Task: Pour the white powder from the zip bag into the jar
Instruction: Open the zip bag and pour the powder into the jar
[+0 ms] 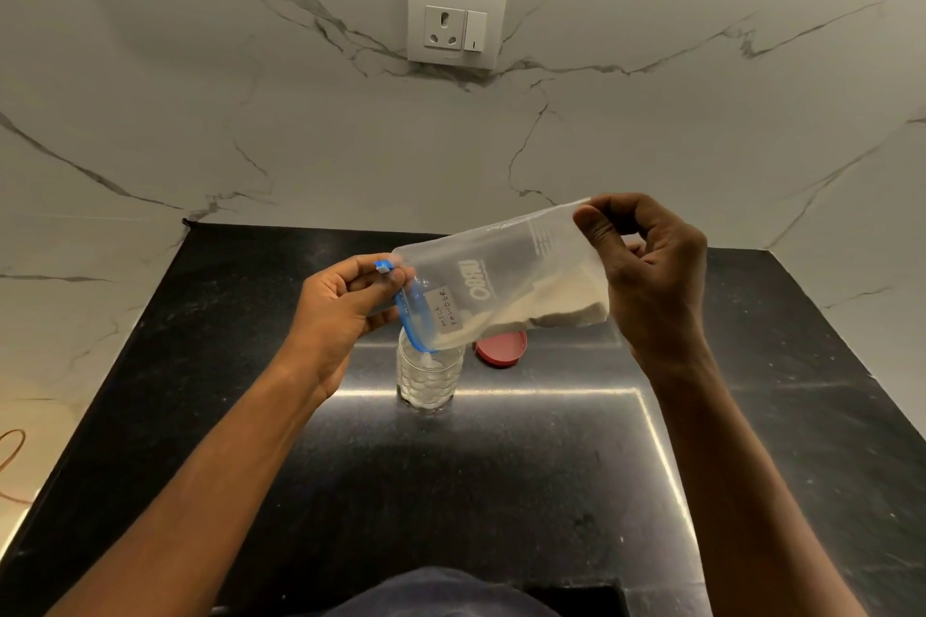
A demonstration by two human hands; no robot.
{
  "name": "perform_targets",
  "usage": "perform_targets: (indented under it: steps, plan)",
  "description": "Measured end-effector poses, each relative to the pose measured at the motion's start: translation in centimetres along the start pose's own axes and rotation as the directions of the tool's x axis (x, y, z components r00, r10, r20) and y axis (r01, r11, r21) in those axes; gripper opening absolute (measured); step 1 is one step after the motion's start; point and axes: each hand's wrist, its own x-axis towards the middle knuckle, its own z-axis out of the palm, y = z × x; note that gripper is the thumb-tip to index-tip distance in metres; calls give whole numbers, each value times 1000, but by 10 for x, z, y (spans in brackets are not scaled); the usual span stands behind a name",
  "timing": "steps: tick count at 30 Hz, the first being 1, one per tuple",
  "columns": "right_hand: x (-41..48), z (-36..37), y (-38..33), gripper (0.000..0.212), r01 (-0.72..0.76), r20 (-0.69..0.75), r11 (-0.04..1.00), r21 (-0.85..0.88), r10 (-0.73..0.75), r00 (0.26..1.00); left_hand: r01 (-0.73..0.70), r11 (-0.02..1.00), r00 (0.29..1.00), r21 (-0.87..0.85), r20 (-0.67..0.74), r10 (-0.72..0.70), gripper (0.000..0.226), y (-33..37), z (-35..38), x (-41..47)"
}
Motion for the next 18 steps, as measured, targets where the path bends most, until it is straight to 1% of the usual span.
perform_targets:
  steps: [6, 14, 18]
  plan:
    - [2, 0, 0, 6, 19, -7, 1000, -9, -19, 1000, -11, 1000, 1000, 7, 2, 11, 24, 0, 0, 0]
    - [7, 1, -2, 6, -3, 13, 1000, -4, 3, 1000, -19, 1000, 999, 7, -26, 19, 15, 0, 1, 1]
    - [10, 1, -3, 7, 15, 25, 999, -36, -14, 1000, -14, 1000, 999, 4, -38, 14, 15, -1, 1, 1]
